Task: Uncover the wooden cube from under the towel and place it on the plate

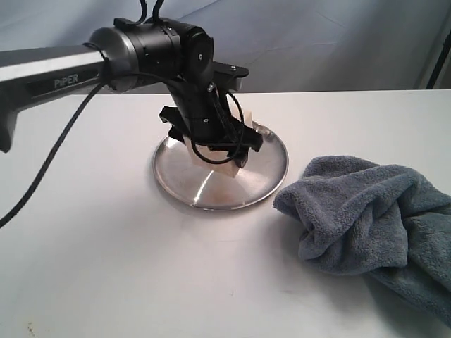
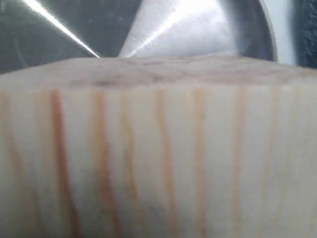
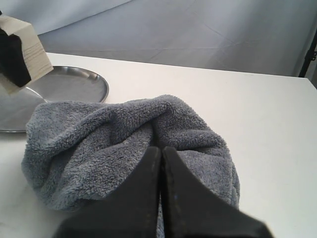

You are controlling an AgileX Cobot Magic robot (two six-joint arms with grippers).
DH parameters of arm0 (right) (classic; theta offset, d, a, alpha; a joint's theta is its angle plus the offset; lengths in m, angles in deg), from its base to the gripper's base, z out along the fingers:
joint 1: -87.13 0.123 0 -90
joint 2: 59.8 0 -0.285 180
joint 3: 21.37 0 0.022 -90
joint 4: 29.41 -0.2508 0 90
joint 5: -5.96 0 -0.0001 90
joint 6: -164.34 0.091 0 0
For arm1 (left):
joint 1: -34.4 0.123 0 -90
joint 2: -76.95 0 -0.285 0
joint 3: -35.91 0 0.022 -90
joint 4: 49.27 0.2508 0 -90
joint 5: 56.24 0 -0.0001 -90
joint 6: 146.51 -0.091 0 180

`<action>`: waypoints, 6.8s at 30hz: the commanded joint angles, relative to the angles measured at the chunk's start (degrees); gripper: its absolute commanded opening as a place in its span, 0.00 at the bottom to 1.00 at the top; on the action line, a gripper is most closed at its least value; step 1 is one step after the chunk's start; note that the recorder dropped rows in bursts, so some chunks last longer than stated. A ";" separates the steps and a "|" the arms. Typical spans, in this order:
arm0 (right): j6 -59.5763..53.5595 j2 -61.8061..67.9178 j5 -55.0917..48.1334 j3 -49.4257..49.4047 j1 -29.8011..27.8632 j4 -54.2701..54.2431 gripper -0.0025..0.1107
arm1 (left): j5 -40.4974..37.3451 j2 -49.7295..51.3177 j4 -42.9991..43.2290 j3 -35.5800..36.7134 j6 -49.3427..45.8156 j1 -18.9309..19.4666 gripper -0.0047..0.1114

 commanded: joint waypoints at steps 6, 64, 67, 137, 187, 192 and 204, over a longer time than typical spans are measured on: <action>0.23 -0.37 -0.68 -0.15 0.00 -0.28 0.05 | -6.78 13.23 -0.78 -14.20 -0.15 3.46 0.30; 0.23 -0.37 -0.68 -0.15 0.00 -0.28 0.05 | -14.69 -2.54 -0.28 -16.23 5.73 3.66 0.04; 0.23 -0.37 -0.68 -0.15 0.00 -0.28 0.05 | -14.69 -6.95 -0.08 -10.44 3.40 4.97 0.04; 0.23 -0.37 -0.68 -0.15 0.00 -0.28 0.05 | 9.63 -111.62 -10.13 67.69 -17.75 37.41 0.04; 0.23 -0.37 -0.68 -0.15 0.00 -0.28 0.05 | 50.45 -128.44 -3.22 104.88 -11.58 37.41 0.04; 0.23 -0.37 -0.68 -0.15 0.00 -0.28 0.05 | 48.90 -128.44 -3.22 106.33 -11.58 37.41 0.04; 0.23 -0.37 -0.68 -0.15 0.00 -0.28 0.05 | 44.34 -128.44 -3.22 106.33 -11.69 37.41 0.04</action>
